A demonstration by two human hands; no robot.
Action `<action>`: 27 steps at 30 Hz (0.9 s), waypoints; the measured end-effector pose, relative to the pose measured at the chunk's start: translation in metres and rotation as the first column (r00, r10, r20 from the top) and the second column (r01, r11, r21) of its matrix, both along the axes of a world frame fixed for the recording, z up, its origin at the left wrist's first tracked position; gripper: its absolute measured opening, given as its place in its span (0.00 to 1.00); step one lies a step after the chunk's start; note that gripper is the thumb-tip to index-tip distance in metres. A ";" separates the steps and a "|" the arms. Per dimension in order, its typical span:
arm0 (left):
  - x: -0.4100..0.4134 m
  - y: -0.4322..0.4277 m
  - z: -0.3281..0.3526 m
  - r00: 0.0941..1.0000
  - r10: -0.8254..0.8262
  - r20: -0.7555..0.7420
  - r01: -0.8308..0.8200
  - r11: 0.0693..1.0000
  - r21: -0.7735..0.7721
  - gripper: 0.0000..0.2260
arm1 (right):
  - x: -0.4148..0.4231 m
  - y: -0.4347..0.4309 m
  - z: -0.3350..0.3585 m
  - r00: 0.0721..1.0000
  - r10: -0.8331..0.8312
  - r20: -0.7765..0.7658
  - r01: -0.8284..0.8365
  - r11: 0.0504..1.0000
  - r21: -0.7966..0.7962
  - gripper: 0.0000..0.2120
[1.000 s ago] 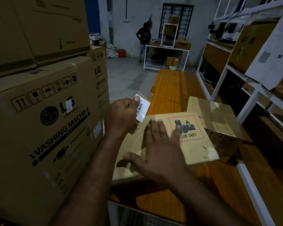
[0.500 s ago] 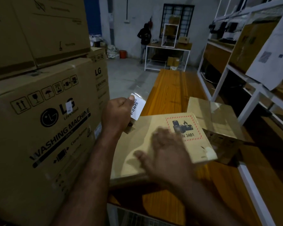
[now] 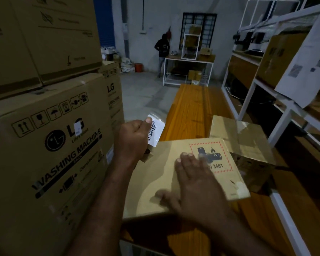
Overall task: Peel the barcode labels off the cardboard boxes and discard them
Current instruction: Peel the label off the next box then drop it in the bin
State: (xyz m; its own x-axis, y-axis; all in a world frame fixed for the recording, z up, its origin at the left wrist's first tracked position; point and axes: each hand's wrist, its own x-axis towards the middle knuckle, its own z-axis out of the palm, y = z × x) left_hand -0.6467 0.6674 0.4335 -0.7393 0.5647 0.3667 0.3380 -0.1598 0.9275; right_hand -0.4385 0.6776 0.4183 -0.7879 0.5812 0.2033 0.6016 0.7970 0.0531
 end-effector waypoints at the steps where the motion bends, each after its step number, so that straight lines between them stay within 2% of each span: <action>1: 0.002 0.000 0.000 1.000 0.007 -0.016 -0.007 1.000 -0.012 0.26 | -0.002 -0.009 -0.006 1.000 0.016 -0.024 -0.015 0.999 0.043 0.43; 3: 0.005 0.001 0.001 1.000 0.011 -0.027 -0.012 0.999 -0.042 0.25 | -0.010 -0.025 -0.020 0.982 0.171 -0.082 -0.160 0.979 0.127 0.36; 5: 0.007 0.001 0.003 1.000 0.017 -0.025 -0.019 0.998 -0.052 0.25 | -0.022 -0.035 -0.023 0.946 0.313 -0.081 -0.304 0.946 0.111 0.29; 7: 0.007 -0.003 0.002 0.998 0.037 -0.041 -0.038 0.999 -0.025 0.25 | -0.037 -0.030 -0.011 0.932 0.345 -0.112 -0.339 0.938 0.076 0.26; 9: 0.006 -0.007 0.001 0.998 0.029 -0.050 -0.029 1.000 -0.008 0.25 | -0.045 -0.015 0.006 0.946 0.296 -0.129 -0.298 0.955 0.006 0.26; 13: 0.009 -0.009 0.007 0.996 -0.042 0.077 0.040 0.999 0.019 0.27 | -0.012 0.011 0.001 0.979 0.154 -0.134 -0.157 0.988 -0.010 0.30; 16: 0.011 -0.010 0.017 0.986 -0.084 0.142 0.083 0.996 0.008 0.25 | 0.030 0.015 -0.004 0.939 0.112 -0.326 -0.103 0.994 0.044 0.21; 18: 0.013 -0.016 0.028 0.974 -0.110 0.198 0.106 0.994 0.031 0.21 | 0.049 0.033 0.003 0.924 -0.014 -0.383 0.023 1.000 0.020 0.18; 20: 0.017 -0.028 0.041 0.960 -0.105 0.261 0.092 0.994 0.061 0.17 | 0.056 0.058 0.005 0.929 -0.188 -0.320 0.173 0.982 -0.076 0.21; 21: 0.021 -0.038 0.046 0.959 -0.079 0.272 0.066 0.996 0.057 0.16 | 0.056 0.069 0.004 0.913 -0.280 -0.296 0.238 0.956 -0.172 0.25; 22: 0.025 -0.047 0.049 0.963 -0.044 0.264 0.033 0.999 0.043 0.15 | 0.055 0.077 0.000 0.886 -0.358 -0.294 0.256 0.908 -0.333 0.31; 24: 0.033 -0.066 0.046 0.974 0.024 0.223 -0.026 1.000 0.006 0.13 | 0.049 0.088 -0.009 0.827 -0.450 -0.337 0.173 0.774 -0.609 0.39; 27: 0.037 -0.081 0.031 0.947 0.071 0.313 -0.086 0.996 0.035 0.13 | 0.042 0.097 -0.008 0.768 -0.509 -0.389 0.084 0.682 -0.726 0.37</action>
State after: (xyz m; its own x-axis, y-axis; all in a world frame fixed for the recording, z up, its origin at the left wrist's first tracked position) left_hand -0.6099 0.5867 0.4645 -0.8622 0.4879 0.1362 0.0470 -0.1906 0.9805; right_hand -0.3969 0.7748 0.4107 -0.4271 0.9042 0.0000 0.5626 0.2658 -0.7828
